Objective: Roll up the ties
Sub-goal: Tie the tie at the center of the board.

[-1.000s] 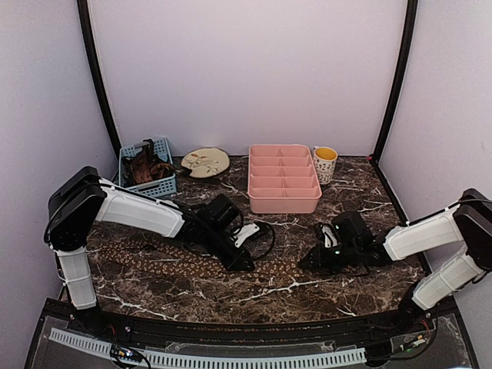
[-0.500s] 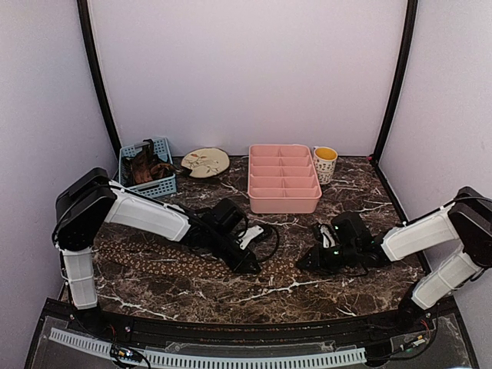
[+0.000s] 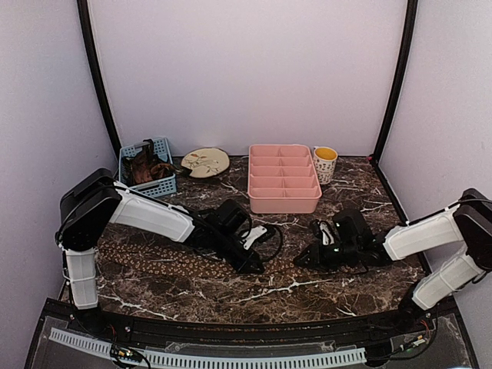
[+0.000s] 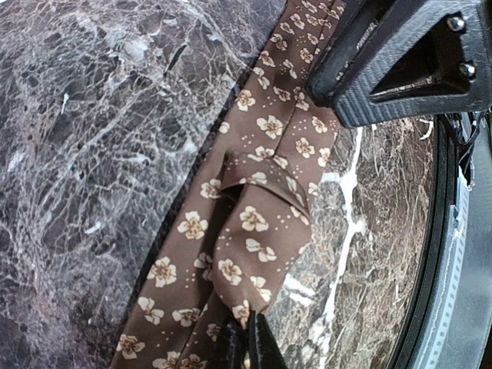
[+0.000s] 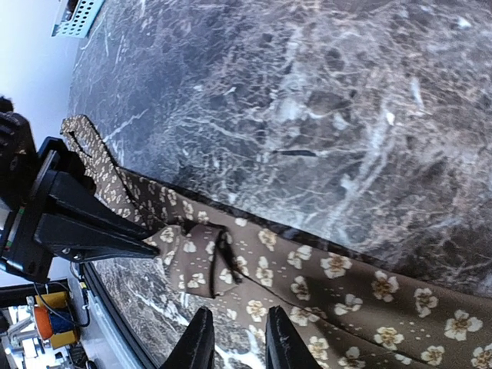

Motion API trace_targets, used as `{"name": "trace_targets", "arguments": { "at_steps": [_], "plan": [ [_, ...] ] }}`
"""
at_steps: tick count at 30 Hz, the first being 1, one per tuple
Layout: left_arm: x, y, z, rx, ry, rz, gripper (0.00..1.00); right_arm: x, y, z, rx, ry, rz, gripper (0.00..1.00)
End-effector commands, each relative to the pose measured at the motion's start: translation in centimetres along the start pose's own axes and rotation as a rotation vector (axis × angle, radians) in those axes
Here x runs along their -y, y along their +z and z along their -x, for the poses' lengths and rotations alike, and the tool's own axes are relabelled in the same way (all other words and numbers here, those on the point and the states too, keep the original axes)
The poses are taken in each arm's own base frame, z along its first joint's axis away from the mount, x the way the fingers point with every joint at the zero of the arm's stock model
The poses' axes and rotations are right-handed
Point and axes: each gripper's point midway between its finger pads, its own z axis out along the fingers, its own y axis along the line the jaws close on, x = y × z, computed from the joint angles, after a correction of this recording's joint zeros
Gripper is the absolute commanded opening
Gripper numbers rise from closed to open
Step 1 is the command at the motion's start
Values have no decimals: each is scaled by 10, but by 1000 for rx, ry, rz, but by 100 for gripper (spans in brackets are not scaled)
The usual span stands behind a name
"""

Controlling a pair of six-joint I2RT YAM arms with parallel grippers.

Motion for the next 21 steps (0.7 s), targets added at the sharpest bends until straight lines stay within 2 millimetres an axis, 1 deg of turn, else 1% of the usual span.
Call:
{"name": "trace_targets", "arguments": {
  "at_steps": [1, 6, 8, 13, 15, 18, 21],
  "plan": [
    [2, 0, 2, -6, 12, 10, 0, -21, 5, 6, -5, -34, 53, 23],
    [1, 0, 0, -17, 17, 20, 0, -20, 21, -2, -52, -25, 45, 23],
    [0, 0, -3, -24, 18, 25, 0, -19, 26, -4, -62, -19, 43, 25],
    [-2, 1, -6, -32, 20, 29, 0, -21, 36, -7, -82, -9, 53, 27],
    [-2, 2, -7, -36, 23, 32, 0, -25, 37, -7, -82, -8, 69, 27],
    [-2, 3, -8, -39, 23, 32, 0, -32, 38, -6, -76, -8, 94, 24],
    [-2, 3, -8, -40, 26, 32, 0, -33, 38, -6, -77, -6, 97, 19]
  ]
}}
